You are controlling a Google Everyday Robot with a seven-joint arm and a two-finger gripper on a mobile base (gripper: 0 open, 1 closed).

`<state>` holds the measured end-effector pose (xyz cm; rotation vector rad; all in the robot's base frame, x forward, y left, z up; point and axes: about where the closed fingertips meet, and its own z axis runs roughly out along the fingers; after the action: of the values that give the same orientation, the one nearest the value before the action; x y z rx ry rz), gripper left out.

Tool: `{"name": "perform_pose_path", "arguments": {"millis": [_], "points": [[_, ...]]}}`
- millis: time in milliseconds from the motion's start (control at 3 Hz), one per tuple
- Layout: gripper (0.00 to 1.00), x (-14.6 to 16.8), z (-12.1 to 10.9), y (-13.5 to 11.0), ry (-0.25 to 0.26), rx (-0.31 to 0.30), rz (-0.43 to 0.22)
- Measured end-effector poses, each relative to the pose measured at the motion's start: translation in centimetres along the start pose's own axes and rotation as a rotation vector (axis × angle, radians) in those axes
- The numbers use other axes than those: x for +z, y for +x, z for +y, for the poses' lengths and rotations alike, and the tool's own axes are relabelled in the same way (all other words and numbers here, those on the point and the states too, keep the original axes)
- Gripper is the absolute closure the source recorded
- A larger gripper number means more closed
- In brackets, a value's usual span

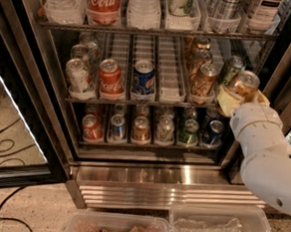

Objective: Pick orange can from middle shelf of fridge

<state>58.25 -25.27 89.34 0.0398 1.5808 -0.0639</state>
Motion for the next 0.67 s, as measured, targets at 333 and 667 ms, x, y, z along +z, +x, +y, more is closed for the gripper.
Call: {"name": "perform_pose_path", "arguments": {"millis": [333, 667], "points": [[1.00, -2.3, 0.1, 0.7, -0.046, 0.021, 0.005], [1.00, -4.5, -0.7, 1.2, -0.110, 0.089, 0.002]]}}
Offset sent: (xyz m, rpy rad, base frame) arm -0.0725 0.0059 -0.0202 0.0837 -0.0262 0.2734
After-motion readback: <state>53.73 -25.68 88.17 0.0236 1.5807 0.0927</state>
